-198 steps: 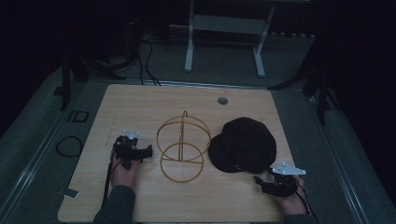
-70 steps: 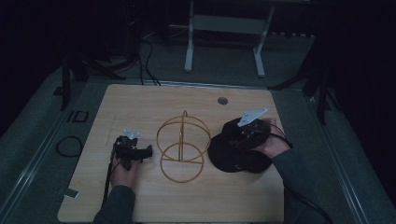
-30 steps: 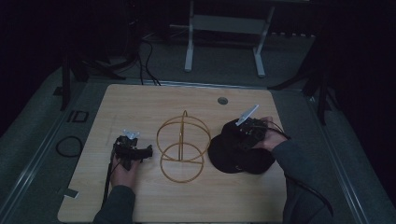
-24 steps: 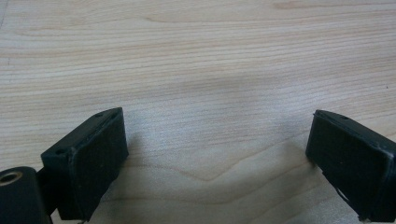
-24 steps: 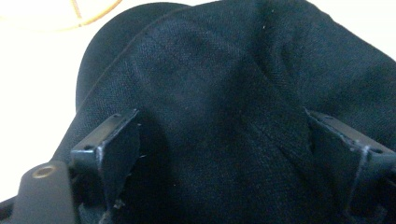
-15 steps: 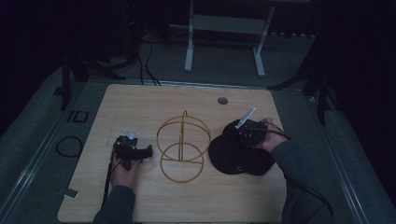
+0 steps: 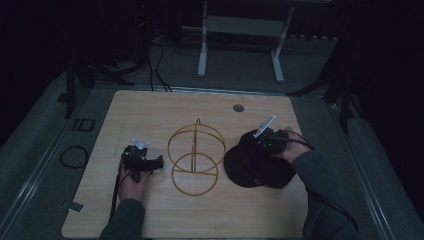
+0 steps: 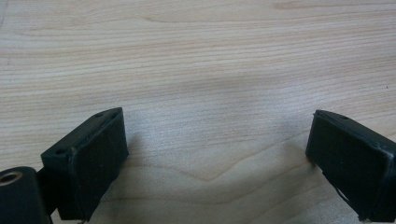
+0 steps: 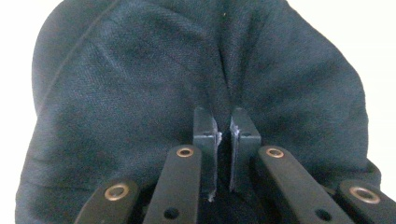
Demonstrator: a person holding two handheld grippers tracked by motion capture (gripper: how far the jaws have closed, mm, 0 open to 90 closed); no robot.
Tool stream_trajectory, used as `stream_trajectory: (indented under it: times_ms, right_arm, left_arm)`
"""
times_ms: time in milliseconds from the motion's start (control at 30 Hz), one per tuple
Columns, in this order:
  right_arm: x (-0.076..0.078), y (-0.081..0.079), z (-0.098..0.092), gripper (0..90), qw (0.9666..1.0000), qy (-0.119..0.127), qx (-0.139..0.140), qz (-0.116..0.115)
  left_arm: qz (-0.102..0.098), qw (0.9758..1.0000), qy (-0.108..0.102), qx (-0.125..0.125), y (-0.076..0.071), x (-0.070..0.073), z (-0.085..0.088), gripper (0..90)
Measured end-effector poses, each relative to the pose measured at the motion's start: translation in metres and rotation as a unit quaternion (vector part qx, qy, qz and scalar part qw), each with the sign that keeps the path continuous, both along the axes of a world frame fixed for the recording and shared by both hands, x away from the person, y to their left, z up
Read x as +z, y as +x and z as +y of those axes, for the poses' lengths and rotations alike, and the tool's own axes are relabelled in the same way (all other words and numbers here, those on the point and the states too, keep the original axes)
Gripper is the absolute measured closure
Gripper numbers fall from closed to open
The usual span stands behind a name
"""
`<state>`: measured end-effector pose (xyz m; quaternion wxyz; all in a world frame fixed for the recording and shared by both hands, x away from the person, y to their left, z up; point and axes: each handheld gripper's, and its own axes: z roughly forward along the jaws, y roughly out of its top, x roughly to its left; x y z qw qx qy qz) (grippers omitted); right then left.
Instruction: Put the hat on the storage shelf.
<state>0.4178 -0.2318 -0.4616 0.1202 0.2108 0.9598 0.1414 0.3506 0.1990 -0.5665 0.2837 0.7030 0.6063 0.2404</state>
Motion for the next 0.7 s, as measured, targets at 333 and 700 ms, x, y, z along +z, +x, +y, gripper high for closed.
stream_trajectory:
  times_ms: [333,700]
  right_arm:
    - [0.021,-0.004,-0.011,84.3,0.9989,0.045,-0.002,-0.009]
    - [0.038,-0.008,-0.019,84.5,0.9976,0.067,0.006,-0.019]
  left_arm:
    - [-0.001,1.0000,-0.001,0.001,0.000,0.000,0.000,5.0]
    - [-0.001,1.0000,0.000,0.000,0.000,0.000,0.000,5.0]
